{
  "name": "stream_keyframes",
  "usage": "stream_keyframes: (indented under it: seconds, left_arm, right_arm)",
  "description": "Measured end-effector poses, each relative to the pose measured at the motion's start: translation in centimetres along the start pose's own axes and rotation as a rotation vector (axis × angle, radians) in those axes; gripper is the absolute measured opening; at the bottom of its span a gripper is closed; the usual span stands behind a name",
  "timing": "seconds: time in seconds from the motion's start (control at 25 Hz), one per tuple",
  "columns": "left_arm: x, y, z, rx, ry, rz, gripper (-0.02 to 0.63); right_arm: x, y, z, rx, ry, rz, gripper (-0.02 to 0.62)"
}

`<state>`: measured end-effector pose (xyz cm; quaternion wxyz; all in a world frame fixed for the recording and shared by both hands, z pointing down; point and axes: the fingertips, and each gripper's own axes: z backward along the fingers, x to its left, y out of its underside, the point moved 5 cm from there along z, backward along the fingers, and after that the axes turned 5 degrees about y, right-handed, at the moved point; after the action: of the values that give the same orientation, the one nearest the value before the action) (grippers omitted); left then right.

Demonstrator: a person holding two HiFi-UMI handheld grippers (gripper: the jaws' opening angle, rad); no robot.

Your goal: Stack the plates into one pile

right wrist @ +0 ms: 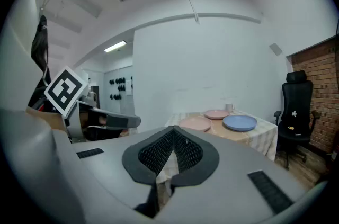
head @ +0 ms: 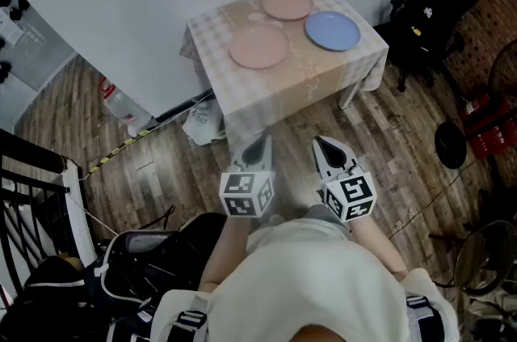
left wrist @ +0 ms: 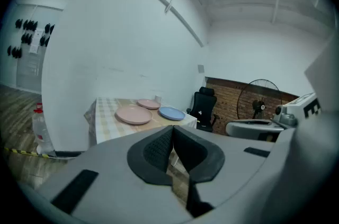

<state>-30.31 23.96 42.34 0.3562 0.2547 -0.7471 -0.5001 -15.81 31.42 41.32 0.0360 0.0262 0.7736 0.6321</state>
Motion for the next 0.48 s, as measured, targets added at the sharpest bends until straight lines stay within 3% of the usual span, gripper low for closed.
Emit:
stream_keyframes:
  seconds: [0.28,0.48]
  left_arm:
    - [-1.8,0.8,0.6,0.001,0.012,-0.012,0.003]
    - [-2.1,1.6,1.8,-0.006,-0.004,0.011,0.003]
  right_arm:
    - [-0.7,0.4,2.0,-0.002,0.028,-0.017,-0.002]
    - [0.0,1.1,2.0,0.022,-0.007,-0.004,-0.002]
